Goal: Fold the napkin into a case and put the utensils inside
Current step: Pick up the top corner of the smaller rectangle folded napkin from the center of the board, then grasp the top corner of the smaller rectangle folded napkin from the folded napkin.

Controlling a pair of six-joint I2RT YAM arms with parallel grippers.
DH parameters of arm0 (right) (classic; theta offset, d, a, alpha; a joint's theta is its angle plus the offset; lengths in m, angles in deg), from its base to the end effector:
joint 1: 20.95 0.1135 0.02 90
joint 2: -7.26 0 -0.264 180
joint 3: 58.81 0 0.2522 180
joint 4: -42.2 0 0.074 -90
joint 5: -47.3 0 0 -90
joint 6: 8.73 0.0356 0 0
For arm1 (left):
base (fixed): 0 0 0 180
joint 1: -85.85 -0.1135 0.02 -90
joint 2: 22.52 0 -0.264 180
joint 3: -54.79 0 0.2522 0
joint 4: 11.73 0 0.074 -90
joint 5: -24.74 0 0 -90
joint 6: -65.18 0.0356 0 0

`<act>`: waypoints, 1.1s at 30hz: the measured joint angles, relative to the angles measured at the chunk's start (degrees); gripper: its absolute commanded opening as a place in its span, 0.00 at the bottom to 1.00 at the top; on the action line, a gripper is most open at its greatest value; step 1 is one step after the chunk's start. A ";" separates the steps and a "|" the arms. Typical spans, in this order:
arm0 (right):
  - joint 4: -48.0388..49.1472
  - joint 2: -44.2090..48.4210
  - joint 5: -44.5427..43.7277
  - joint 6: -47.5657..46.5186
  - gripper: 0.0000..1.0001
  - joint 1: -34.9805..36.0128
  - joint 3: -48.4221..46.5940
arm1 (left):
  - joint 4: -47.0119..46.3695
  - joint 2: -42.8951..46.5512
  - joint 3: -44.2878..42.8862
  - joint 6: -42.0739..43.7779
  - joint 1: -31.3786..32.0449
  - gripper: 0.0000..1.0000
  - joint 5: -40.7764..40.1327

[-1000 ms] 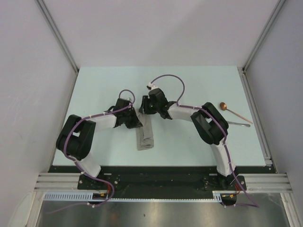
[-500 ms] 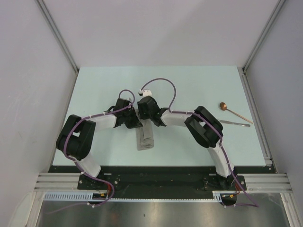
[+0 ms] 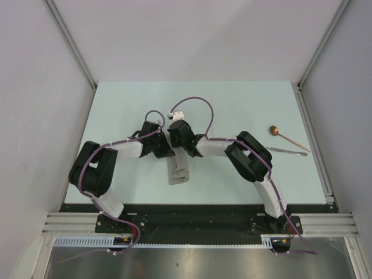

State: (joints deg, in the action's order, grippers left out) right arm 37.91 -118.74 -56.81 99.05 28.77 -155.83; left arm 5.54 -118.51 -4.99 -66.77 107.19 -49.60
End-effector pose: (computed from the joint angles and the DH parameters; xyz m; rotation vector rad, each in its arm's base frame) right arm 0.3212 0.3656 0.1454 -0.4549 2.1136 0.4251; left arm 0.2903 -0.1238 0.1401 -0.3537 2.6139 -0.7646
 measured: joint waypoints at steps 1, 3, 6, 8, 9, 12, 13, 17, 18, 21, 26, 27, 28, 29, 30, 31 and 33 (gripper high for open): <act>0.24 0.00 0.00 -0.09 0.00 -0.02 0.15 | -0.11 0.13 0.11 -0.04 -0.04 0.14 0.00; 2.36 0.33 0.17 -0.11 0.00 -0.02 1.60 | 0.13 0.94 0.50 -0.07 -0.07 0.28 -0.28; 4.20 1.79 1.05 -0.09 0.00 -0.31 4.07 | 3.30 3.89 0.70 0.61 -0.44 0.35 -0.39; 4.72 3.21 2.01 0.11 0.00 -0.63 5.70 | 6.23 6.16 0.20 1.64 -1.09 0.36 -0.44; 4.79 3.76 2.47 0.17 0.00 -0.81 6.25 | 7.54 6.93 -0.35 2.10 -1.57 0.34 -0.76; 4.94 4.85 4.76 1.07 0.00 -1.86 6.97 | 12.96 7.91 -4.90 4.81 -2.89 0.25 -4.20; 5.01 5.07 5.42 1.44 0.00 -2.21 7.08 | 14.10 7.72 -6.62 5.66 -3.06 0.24 -5.55; 5.01 5.51 8.66 3.72 0.00 -3.72 7.32 | 17.40 5.18 -14.64 9.55 -3.26 0.22 -10.95; 4.98 5.51 9.29 4.31 0.00 -3.96 7.32 | 17.66 4.15 -15.85 10.23 -3.13 0.22 -11.74; 4.94 5.55 10.80 5.97 0.00 -4.57 7.50 | 18.78 1.01 -17.53 12.22 -2.23 0.22 -15.17; 5.07 6.01 12.61 8.48 0.00 -5.42 8.13 | 21.33 -2.73 -18.08 14.67 1.14 0.21 -20.33; 5.14 6.36 13.11 9.05 0.00 -5.60 8.66 | 21.55 -2.91 -18.08 15.32 2.08 0.21 -21.55; 5.25 6.64 13.62 9.42 0.00 -5.79 9.07 | 21.49 -2.91 -18.08 15.65 2.60 0.22 -22.14; 5.35 6.78 13.97 9.70 0.00 -5.95 9.29 | 21.18 -2.91 -18.08 16.17 3.21 0.22 -22.93; 5.46 6.86 14.60 10.12 0.00 -6.21 9.46 | 20.79 -2.91 -18.08 16.68 3.78 0.22 -23.41; 5.57 6.86 14.84 10.40 0.00 -6.34 9.51 | 20.55 -2.91 -18.08 17.14 4.24 0.22 -23.85; 5.70 6.86 15.43 11.04 0.00 -6.45 9.68 | 19.91 -2.91 -18.08 18.12 4.94 0.23 -24.52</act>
State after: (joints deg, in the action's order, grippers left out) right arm 43.62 -111.88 -41.38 110.09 22.32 -146.15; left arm 25.45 -121.42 -23.07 -48.65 112.13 -74.12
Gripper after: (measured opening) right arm 0.017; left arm 0.215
